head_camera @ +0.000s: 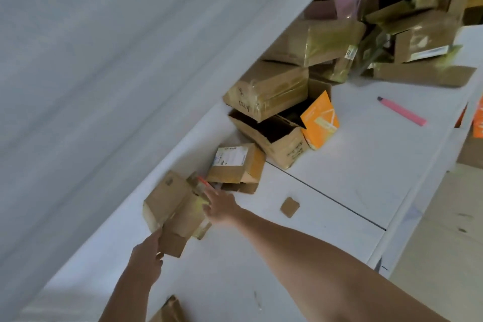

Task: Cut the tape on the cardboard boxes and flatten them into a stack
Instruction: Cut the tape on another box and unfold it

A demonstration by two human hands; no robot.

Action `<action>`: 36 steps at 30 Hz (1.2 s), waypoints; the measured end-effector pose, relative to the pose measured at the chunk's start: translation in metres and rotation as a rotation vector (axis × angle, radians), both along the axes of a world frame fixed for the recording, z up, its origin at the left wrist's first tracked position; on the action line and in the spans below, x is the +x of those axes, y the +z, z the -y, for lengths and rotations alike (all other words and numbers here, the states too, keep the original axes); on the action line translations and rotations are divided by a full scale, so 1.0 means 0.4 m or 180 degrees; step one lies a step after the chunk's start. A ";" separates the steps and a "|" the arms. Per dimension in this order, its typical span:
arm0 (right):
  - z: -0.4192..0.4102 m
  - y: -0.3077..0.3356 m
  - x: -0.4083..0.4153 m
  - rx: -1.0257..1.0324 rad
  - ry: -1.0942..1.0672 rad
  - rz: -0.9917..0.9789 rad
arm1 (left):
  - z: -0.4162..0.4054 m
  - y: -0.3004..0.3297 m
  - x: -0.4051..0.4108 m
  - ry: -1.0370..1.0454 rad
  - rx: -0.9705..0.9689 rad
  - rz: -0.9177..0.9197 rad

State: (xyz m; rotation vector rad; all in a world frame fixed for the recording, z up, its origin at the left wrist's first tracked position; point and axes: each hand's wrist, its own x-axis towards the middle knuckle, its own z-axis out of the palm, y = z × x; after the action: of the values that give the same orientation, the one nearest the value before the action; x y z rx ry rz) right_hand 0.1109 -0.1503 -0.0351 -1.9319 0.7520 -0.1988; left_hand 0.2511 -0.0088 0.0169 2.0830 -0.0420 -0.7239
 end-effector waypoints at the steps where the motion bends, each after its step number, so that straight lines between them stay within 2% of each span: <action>1: 0.005 -0.002 0.007 0.0041 0.0075 -0.0041 | 0.005 0.003 0.000 0.0146 -0.0099 -0.0124; 9: -0.006 0.003 -0.053 0.1419 0.0113 0.0582 | 0.005 0.010 -0.081 0.0593 -0.0710 -0.0733; 13: -0.036 0.005 -0.108 0.1723 -0.0210 0.0493 | -0.023 0.010 -0.128 0.0780 -0.0983 -0.1100; 16: -0.060 0.002 -0.168 0.1895 -0.0654 0.0693 | -0.049 -0.013 -0.179 0.0437 -0.0793 -0.1089; 19: -0.086 0.019 -0.232 0.1990 -0.1327 0.0979 | -0.074 -0.034 -0.231 -0.0311 -0.0406 -0.0710; 24: -0.091 0.019 -0.351 0.1119 -0.2051 0.0617 | -0.046 -0.078 -0.362 -0.1073 -0.0298 -0.0598; 30: -0.029 0.031 -0.605 0.0174 -0.1921 0.0711 | -0.012 -0.118 -0.505 -0.1805 0.0240 -0.0809; 33: 0.023 0.013 -0.721 -0.0479 -0.1686 0.0299 | 0.034 -0.114 -0.547 -0.1770 0.0133 -0.0750; 36: 0.071 -0.007 -0.814 -0.0698 -0.1688 0.0102 | 0.103 -0.097 -0.596 -0.1740 -0.0077 -0.0698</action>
State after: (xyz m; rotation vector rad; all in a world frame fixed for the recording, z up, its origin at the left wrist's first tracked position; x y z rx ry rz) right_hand -0.2147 -0.1787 -0.0380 -1.8874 1.2542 -0.6570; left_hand 0.0129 -0.0501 -0.0220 1.9677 -0.5094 -1.2672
